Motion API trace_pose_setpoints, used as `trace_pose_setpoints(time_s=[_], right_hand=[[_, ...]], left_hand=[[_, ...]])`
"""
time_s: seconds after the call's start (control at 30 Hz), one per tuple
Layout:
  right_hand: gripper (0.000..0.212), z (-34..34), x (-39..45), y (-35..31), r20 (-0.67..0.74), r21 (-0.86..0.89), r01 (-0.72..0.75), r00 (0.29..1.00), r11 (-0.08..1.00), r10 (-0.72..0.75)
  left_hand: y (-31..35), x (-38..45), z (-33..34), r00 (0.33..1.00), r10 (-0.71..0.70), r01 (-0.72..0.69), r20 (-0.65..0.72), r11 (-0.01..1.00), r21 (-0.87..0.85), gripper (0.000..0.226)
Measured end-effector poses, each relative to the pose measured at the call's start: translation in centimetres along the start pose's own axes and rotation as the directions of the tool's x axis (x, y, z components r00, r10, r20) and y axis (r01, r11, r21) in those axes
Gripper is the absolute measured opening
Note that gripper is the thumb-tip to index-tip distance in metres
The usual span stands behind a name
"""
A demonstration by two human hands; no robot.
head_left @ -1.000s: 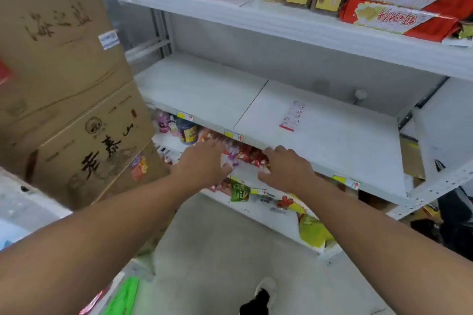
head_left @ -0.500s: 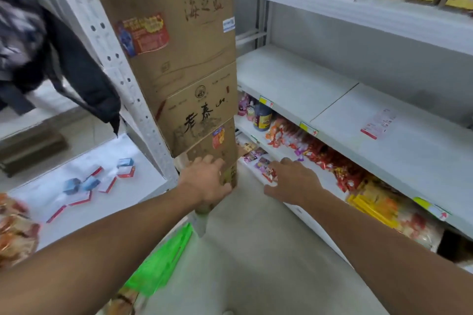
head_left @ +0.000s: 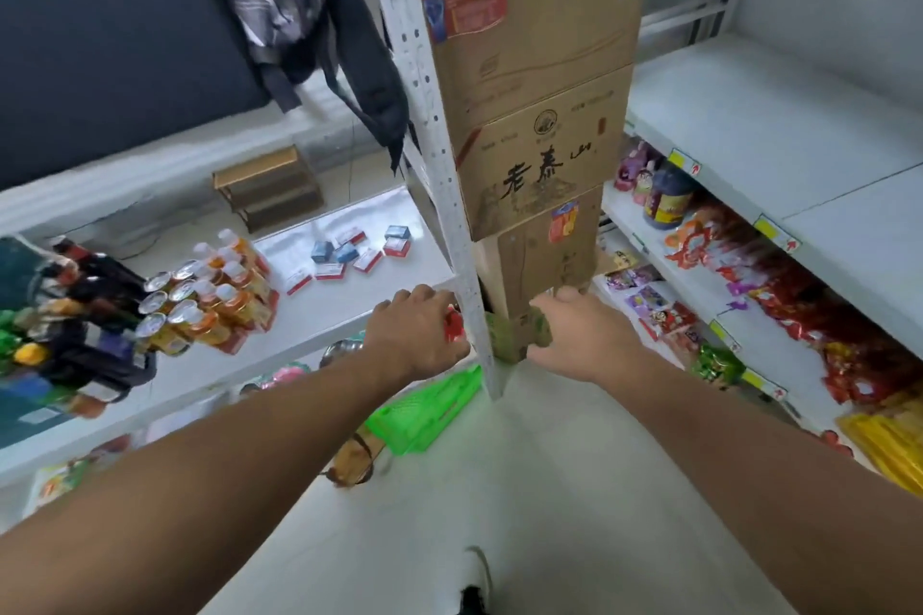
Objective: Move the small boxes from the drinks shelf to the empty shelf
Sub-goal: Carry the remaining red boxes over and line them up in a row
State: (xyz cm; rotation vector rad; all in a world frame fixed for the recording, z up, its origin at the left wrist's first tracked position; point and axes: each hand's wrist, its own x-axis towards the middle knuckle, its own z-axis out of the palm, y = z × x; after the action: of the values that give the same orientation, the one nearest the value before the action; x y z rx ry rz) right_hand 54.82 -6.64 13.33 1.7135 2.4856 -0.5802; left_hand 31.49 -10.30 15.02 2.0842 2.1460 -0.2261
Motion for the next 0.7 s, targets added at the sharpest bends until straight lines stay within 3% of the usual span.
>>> trace_pose_setpoints(time_s=[0.4, 0.7], right_hand=[[0.070, 1.6, 4.6, -16.0, 0.049, -0.120, 0.156, 0.987, 0.980, -0.151], [0.070, 7.3, 9.8, -25.5, 0.169, -0.082, 0.139, 0.978, 0.987, -0.124]], left_hand=[[-15.9, -5.0, 3.1, 0.978, -0.202, 0.206, 0.044, 0.972, -0.113, 0.085], [-28.1, -5.1, 6.9, 0.950, -0.306, 0.313, 0.066, 0.939, -0.143, 0.066]])
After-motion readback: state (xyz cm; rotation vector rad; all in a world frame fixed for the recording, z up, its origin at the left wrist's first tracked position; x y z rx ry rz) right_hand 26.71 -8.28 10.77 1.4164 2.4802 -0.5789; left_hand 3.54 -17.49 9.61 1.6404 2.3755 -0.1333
